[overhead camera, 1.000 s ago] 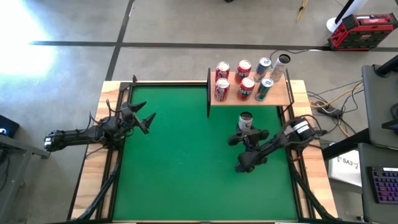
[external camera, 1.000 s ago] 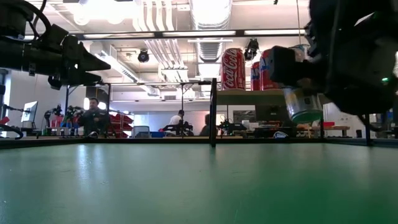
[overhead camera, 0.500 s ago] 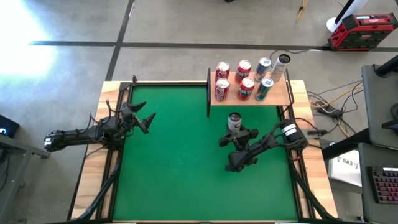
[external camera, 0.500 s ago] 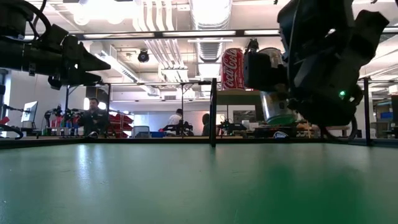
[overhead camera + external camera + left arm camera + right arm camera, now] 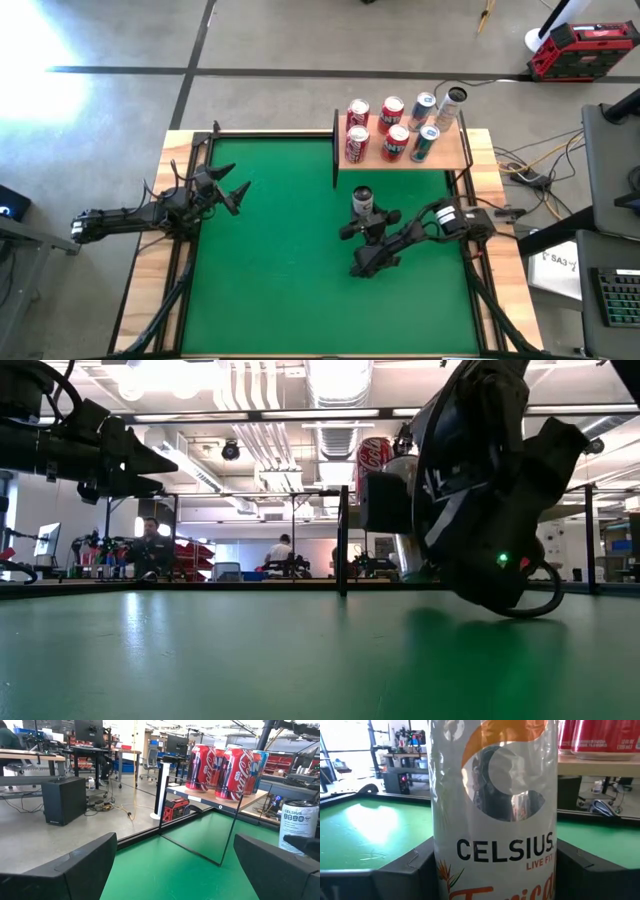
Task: Place canned beverage on shelf
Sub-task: Put the white yellow soda can on the shelf aligned with the other white yellow soda can
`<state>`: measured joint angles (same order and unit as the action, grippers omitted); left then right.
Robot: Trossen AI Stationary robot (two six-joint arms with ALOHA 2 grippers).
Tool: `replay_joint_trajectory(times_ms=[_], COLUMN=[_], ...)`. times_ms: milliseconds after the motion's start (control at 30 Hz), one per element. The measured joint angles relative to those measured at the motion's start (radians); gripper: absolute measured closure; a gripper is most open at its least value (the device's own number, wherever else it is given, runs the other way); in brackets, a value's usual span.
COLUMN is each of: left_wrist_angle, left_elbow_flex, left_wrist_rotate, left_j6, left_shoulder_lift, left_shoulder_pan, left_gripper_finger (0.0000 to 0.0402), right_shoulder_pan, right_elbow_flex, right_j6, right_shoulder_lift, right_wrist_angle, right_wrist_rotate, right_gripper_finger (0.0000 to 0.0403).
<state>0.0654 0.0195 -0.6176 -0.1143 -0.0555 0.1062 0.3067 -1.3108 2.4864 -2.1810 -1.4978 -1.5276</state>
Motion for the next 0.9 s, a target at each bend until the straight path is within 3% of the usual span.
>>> replay_joint_trajectory(times_ms=[900], left_wrist_angle=[0.000], left_elbow_flex=[0.000], left_wrist_rotate=[0.000], left_j6=[0.000], left_shoulder_lift=[0.000], left_shoulder_pan=[0.000], left_gripper_finger=[0.0015], right_shoulder_pan=[-0.006], right_elbow_flex=[-0.011], right_j6=[-0.054], right_shoulder_lift=[-0.020], right_wrist_angle=[0.132], right_wrist_rotate=[0.089], right_gripper_finger=[0.0140])
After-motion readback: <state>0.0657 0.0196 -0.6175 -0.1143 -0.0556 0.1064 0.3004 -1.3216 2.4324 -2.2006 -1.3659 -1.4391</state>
